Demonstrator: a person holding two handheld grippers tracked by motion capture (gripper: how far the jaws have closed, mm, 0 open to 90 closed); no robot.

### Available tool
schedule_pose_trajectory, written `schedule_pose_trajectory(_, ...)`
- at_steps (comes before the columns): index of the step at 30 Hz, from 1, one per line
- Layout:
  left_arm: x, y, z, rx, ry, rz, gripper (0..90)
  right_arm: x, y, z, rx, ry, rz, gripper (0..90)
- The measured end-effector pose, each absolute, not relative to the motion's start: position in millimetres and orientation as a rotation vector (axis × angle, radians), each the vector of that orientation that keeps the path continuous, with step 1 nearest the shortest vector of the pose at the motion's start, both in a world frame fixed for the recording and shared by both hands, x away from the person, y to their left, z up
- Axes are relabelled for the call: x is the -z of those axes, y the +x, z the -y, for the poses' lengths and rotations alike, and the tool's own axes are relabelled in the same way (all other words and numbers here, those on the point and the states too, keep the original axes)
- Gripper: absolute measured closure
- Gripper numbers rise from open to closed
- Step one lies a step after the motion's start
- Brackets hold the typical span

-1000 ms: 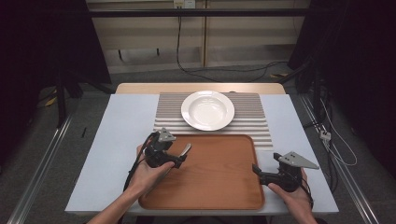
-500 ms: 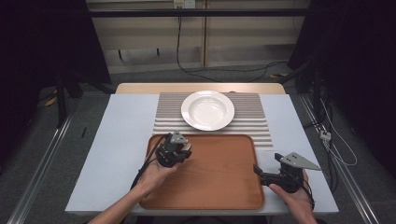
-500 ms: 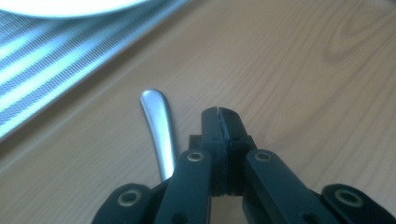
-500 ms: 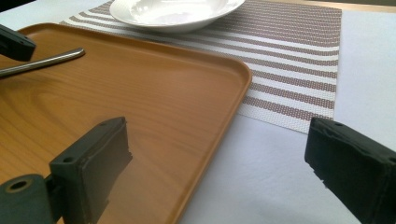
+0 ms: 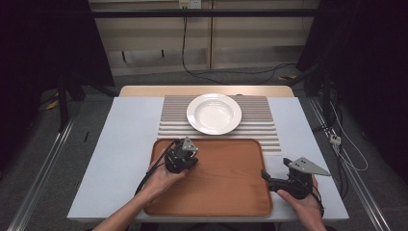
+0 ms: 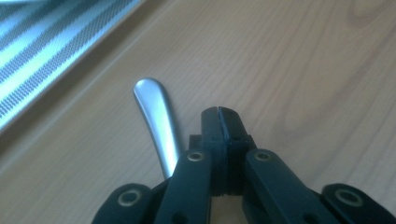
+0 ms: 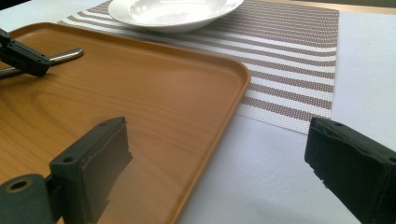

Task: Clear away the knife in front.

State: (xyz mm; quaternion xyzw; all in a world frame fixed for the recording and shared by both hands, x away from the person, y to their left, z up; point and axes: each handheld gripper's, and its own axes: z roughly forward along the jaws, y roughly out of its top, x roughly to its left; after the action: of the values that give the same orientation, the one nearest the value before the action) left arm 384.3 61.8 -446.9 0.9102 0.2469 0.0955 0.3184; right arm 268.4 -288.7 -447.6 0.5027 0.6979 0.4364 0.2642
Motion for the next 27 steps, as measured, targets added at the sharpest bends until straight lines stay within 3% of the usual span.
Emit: schedule_pose_trajectory(27,443,390,-80,-0.291,2.410,-0.748,90.0,447,268,289,-1.178,1.358,-1.891,6.4)
